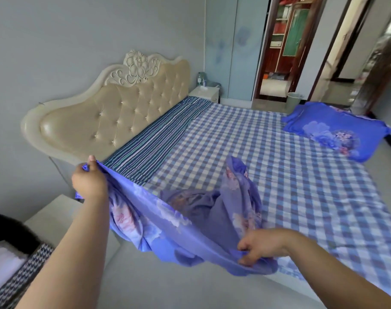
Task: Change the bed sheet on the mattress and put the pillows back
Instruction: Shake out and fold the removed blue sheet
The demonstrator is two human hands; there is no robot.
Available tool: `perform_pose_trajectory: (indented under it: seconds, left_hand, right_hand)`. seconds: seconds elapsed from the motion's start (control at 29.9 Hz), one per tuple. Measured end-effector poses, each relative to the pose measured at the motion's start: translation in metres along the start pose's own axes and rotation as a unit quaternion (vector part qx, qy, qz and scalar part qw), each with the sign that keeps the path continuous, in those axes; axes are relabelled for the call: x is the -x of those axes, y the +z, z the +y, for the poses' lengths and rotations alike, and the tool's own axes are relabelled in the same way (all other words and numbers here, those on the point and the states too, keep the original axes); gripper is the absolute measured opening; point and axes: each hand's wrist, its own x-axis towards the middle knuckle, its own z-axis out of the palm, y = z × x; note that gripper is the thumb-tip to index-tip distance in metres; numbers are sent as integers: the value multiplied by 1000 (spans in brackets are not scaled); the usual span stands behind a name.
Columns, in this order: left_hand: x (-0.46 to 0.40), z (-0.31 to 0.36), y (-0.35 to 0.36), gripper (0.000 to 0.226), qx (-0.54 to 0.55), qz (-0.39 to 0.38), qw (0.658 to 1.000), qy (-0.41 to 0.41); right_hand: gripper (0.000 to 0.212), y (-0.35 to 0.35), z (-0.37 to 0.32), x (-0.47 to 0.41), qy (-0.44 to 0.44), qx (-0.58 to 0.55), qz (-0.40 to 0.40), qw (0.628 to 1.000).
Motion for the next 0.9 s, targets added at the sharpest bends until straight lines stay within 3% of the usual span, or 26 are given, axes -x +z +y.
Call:
perform_pose_trajectory:
  seconds: [0.1, 0.17, 0.27, 0.37, 0.43, 0.53, 0.67, 0.77, 0.84, 0.9]
  left_hand:
    - [40, 9, 12, 44, 43, -46, 998, 16]
    - [69, 7, 16, 44, 54, -96, 994, 21]
    - [122, 0, 16, 47, 27, -167, 985, 21]
    - [182, -6, 15, 47, -13, -252, 967, 37]
    - [211, -7, 15, 45, -40, -322, 945, 40]
    - [251, -10, 20, 36, -122, -472, 871, 59]
    - [292, -3, 27, 39, -180, -663, 726, 31]
    - [319, 14, 22, 43, -217, -725, 652, 42]
    - [321, 21, 23, 51, -199, -710, 673, 62]
    - [312, 28, 18, 46, -138, -647, 742, 108]
  right_hand:
    - [39, 36, 1, 22, 32, -11, -78, 996]
    - [34, 48, 14, 54, 46, -46, -87, 994]
    - [26, 57, 51, 115, 69, -85, -27, 994]
    - [35, 65, 96, 183, 131, -136, 56, 980]
    - [38, 69, 118, 220, 188, -110, 70, 974]
    - [25, 85, 145, 285, 272, -100, 107, 951]
    - [27, 105, 171, 370, 403, -51, 186, 895]
    - [22, 118, 176, 409, 459, -85, 341, 816]
    - [19, 126, 172, 409, 422, -148, 483, 753]
    - [19, 134, 157, 393, 345, -217, 577, 708]
